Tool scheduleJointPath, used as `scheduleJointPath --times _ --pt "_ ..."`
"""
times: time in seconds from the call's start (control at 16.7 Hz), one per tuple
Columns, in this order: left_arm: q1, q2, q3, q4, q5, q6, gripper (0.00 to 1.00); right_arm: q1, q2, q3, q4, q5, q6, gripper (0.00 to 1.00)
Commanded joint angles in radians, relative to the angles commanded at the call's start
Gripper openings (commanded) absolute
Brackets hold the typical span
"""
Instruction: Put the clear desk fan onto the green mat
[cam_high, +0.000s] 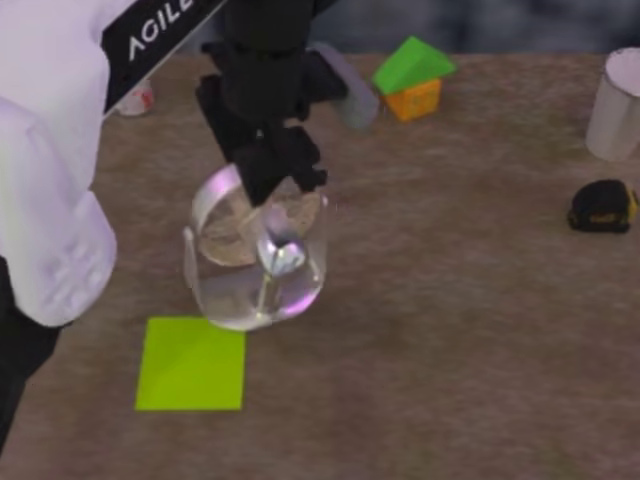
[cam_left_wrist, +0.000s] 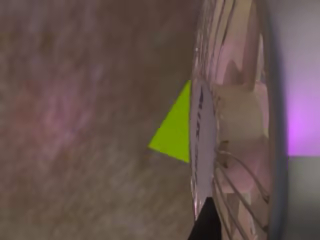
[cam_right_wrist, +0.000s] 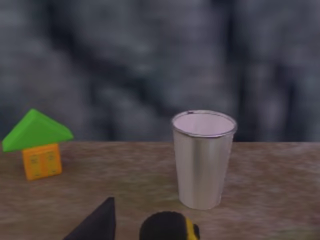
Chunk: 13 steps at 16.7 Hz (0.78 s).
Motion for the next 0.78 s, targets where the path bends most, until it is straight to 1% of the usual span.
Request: scheduleJointPath --times 0.18,0.42,0.6,0.78 --pt "0.005 -0.098 -0.121 0.025 -0.018 -0.422 0.0 0.0 0.0 0.0 0.0 0.0 0.0 1.0" --pt "0.009 -0.25 -0.303 0.092 -0.027 -1.043 0.0 0.0 0.0 0.0 0.0 0.0 0.0 1.0" --pt "0.012 -0.367 -0.449 0.161 -0.021 -1.494 0.0 0.0 0.0 0.0 0.0 0.0 0.0 1.0" --pt "0.017 -0.474 -0.595 0.237 -0.005 -1.894 0.0 0.0 0.0 0.0 0.0 0.0 0.0 1.0"
